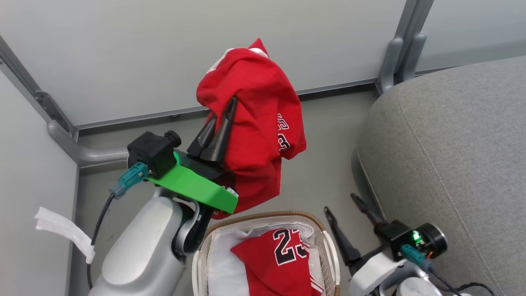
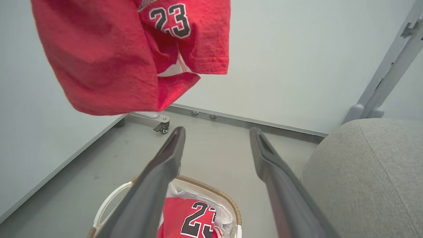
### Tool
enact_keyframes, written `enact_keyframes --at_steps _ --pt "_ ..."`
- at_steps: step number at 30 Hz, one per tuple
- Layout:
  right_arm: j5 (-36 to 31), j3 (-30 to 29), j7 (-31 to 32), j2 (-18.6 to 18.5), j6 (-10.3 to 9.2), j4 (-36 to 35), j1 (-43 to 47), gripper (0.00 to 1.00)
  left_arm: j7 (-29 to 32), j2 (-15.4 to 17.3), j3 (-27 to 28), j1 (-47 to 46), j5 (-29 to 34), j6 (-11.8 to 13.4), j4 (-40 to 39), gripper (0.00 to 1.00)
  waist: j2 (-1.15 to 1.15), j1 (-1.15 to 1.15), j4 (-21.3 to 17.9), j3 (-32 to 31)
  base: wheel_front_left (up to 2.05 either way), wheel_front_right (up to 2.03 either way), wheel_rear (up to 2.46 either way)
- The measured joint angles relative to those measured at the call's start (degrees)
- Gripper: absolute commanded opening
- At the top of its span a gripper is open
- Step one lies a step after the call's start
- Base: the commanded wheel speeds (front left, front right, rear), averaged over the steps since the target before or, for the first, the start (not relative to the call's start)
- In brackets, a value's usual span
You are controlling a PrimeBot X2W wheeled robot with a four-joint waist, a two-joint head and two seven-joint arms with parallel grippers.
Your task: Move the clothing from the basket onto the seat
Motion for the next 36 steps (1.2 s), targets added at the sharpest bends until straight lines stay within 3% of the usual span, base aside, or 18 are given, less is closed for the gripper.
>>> enact_keyframes --at_steps 18,29,30,31,32,36 --pt "2.8 16.9 0.0 -0.1 0.00 4.6 -12.9 1.00 0.0 -1.5 -6.6 -1.1 -1.2 0.0 0.2 0.00 0.00 0.00 3.0 0.2 0.00 0.00 0.00" --pt "3.8 16.5 0.0 -0.1 0.00 6.5 -17.4 1.00 0.0 -1.2 -9.7 -1.2 -3.1 0.0 0.1 0.00 0.00 0.00 4.7 1.0 0.00 0.00 0.00" --pt "4.0 16.7 0.0 -0.1 0.00 6.5 -17.7 0.55 0.0 -1.2 -9.9 -1.2 -3.2 0.0 0.1 0.00 0.00 0.00 4.8 1.0 0.00 0.00 0.00" --pt "4.3 17.1 0.0 0.0 0.00 6.6 -18.0 0.38 0.0 -1.2 -10.0 -1.2 -3.3 0.0 0.1 0.00 0.00 0.00 4.8 1.1 0.00 0.00 0.00" --pt "4.8 17.3 0.0 0.0 0.00 6.7 -18.1 0.00 0.0 -1.2 -10.1 -1.2 -3.5 0.0 0.1 0.00 0.00 0.00 4.9 1.1 0.00 0.00 0.00" --pt "6.1 17.4 0.0 0.0 0.00 6.7 -18.5 0.00 0.0 -1.0 -10.2 -1.3 -3.6 0.0 0.2 0.00 0.00 0.00 4.8 1.2 0.00 0.00 0.00"
